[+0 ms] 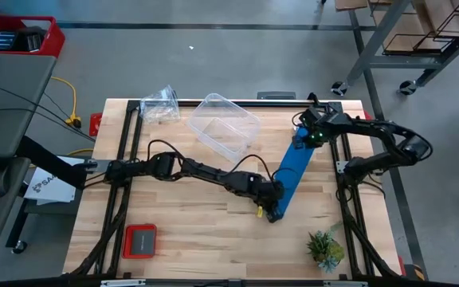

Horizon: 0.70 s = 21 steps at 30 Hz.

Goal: Roll bandage
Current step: Roll the blue bandage

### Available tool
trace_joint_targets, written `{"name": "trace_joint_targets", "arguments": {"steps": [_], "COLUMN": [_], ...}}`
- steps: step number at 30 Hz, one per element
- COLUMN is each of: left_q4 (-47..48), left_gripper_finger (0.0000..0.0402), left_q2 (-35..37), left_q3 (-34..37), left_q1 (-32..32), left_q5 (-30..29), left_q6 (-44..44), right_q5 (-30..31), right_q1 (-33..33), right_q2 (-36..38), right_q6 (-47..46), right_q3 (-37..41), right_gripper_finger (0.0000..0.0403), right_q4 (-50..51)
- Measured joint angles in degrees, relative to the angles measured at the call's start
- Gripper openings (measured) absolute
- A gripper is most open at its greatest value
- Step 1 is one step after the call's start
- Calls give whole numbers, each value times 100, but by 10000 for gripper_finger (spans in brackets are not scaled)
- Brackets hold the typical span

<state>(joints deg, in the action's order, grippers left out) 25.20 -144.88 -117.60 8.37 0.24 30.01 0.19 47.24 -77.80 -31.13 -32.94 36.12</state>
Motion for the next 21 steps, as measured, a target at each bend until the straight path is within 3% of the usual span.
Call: {"name": "trace_joint_targets", "arguments": {"steps": [9,15,21], "left_q4": [1066,1468,1780], "left_gripper_finger": [0,0,0], "left_q2": [42,35,71], "left_q3": [-18,-15,84], "left_q1": [-251,-394,-392], "left_q5": [12,25,123], "left_q6": [-989,-1764,-2514], "right_q5": [-78,-284,-226], "right_q1": [-474,-960,-1727], "right_q2": [555,1242,1439], "right_q6": [-500,-1079,-1631], "right_q3": [728,872,874], "right_gripper_finger": [0,0,0], "right_q4": [-151,507,863]}}
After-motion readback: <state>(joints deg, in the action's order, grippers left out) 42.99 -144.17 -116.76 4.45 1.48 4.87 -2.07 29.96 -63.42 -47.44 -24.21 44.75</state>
